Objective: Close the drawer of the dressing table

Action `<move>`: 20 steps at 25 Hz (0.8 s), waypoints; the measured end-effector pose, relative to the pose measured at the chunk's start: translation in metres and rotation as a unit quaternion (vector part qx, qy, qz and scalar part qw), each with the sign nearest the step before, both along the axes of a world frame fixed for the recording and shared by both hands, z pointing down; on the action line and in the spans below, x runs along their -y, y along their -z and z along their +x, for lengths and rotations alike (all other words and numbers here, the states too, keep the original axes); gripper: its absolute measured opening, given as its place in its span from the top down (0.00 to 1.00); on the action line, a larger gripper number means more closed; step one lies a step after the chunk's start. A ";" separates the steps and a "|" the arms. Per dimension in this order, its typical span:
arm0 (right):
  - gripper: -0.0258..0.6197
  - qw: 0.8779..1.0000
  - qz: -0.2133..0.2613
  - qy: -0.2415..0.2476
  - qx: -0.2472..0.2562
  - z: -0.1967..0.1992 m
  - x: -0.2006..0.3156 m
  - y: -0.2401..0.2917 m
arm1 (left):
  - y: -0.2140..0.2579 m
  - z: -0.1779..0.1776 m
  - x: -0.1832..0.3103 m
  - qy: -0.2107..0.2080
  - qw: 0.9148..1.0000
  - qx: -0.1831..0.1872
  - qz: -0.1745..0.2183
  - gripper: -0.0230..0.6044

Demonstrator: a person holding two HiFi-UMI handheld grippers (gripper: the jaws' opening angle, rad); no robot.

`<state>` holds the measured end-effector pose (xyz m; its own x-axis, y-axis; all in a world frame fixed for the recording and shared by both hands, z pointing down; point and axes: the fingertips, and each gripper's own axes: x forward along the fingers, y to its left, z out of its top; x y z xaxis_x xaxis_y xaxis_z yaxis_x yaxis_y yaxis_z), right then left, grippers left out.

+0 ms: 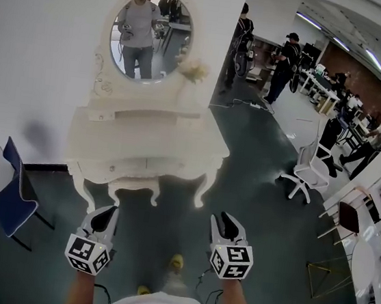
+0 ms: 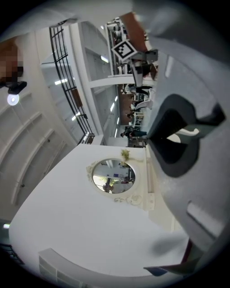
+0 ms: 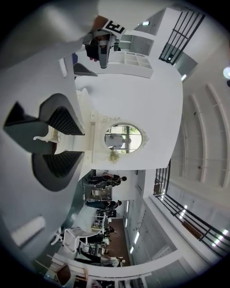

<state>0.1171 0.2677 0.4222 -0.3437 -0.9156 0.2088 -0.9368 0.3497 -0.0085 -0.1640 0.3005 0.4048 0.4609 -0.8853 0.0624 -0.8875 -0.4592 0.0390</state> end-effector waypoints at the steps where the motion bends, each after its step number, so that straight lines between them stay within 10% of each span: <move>1: 0.81 1.000 0.001 -0.003 0.002 0.001 0.007 -0.001 | -0.002 0.001 0.006 -0.001 1.000 0.000 -0.002 0.97; 20: 0.81 0.999 -0.017 0.032 0.013 0.023 0.243 -0.027 | -0.019 0.037 0.222 0.027 0.999 0.006 -0.033 0.97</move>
